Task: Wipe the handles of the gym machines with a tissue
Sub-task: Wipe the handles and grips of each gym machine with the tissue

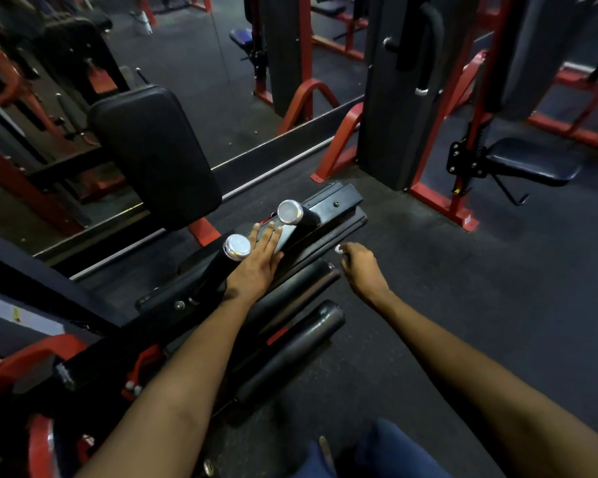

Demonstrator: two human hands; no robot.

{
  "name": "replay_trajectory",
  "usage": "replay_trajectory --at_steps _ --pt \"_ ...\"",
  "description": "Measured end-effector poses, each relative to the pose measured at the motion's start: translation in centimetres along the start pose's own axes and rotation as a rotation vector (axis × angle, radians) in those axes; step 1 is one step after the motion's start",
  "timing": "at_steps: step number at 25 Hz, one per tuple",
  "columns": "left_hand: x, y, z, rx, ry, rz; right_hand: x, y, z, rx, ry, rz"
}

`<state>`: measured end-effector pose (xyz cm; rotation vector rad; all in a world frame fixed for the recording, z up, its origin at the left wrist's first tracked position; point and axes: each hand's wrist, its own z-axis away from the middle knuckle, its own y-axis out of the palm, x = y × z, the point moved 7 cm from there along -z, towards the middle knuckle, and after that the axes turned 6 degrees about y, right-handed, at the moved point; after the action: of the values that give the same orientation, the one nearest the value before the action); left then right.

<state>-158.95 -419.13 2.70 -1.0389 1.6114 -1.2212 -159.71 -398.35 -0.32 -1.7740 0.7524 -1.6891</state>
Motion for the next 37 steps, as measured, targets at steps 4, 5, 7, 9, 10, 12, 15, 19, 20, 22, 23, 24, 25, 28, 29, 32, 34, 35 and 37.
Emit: replay_trajectory --at_steps 4,5,7,9,10,12,15,19,20,22,23,24,25,28,29,32,34,35,37 --pt "-0.9 0.2 1.7 0.002 -0.097 0.013 0.9 -2.6 2.0 -0.011 -0.043 0.12" --pt "-2.1 0.0 2.3 0.016 -0.104 -0.005 0.9 -3.8 2.2 -0.024 -0.053 0.126" --pt "-4.0 0.1 3.1 0.041 -0.116 -0.032 1.0 -6.6 2.5 -0.06 -0.057 0.13" --pt "-7.0 -1.3 3.8 0.02 -0.117 -0.045 0.9 -9.8 3.5 -0.117 -0.05 0.154" --pt "-8.3 -2.0 4.4 0.037 -0.128 -0.022 1.0 -10.9 4.1 -0.139 -0.037 0.159" --pt "-13.7 -4.9 5.6 -0.005 -0.113 -0.009 0.2 -15.0 6.9 -0.189 -0.024 0.191" --pt "-17.7 -6.2 5.9 -0.007 -0.131 -0.016 0.1 -18.3 9.9 -0.234 -0.056 0.25" --pt "-26.6 -7.1 8.5 -0.063 -0.105 0.037 -2.7 -24.4 17.0 -0.308 -0.123 0.322" --pt "-28.2 -6.9 9.2 -0.073 -0.106 0.049 -3.4 -25.2 18.5 -0.308 -0.126 0.331" --pt "-31.3 -5.9 10.6 -0.044 -0.093 0.071 -5.3 -26.5 21.4 -0.299 -0.113 0.34" --pt "-32.7 -5.3 11.3 -0.026 -0.087 0.079 -6.3 -27.0 22.5 -0.297 -0.115 0.341" --pt "-34.0 -4.8 12.0 -0.012 -0.084 0.088 -7.3 -27.3 23.4 -0.296 -0.111 0.345" --pt "-35.1 -4.2 12.4 0.009 -0.08 0.101 -8.4 -27.6 24.1 -0.296 -0.103 0.351" --pt "-37.8 -1.9 13.1 0.067 -0.075 0.141 -11.9 -27.5 25.3 -0.269 -0.063 0.356" --pt "-38.4 -1.1 13.1 0.088 -0.081 0.151 -12.9 -27.4 25.3 -0.264 -0.053 0.354" --pt "-39.3 0.9 10.6 0.1 -0.102 0.171 -15.5 -27.6 22.8 -0.246 -0.043 0.349" --pt "-39.5 2.1 7.7 0.101 -0.126 0.182 -17.1 -27.6 20.0 -0.202 -0.062 0.371" --pt "-39.6 2.7 6.0 0.097 -0.139 0.186 -17.8 -27.6 18.3 -0.185 -0.078 0.385" --pt "-39.7 3.6 2.8 0.088 -0.171 0.194 -18.6 -28.1 15.0 -0.162 -0.104 0.389"
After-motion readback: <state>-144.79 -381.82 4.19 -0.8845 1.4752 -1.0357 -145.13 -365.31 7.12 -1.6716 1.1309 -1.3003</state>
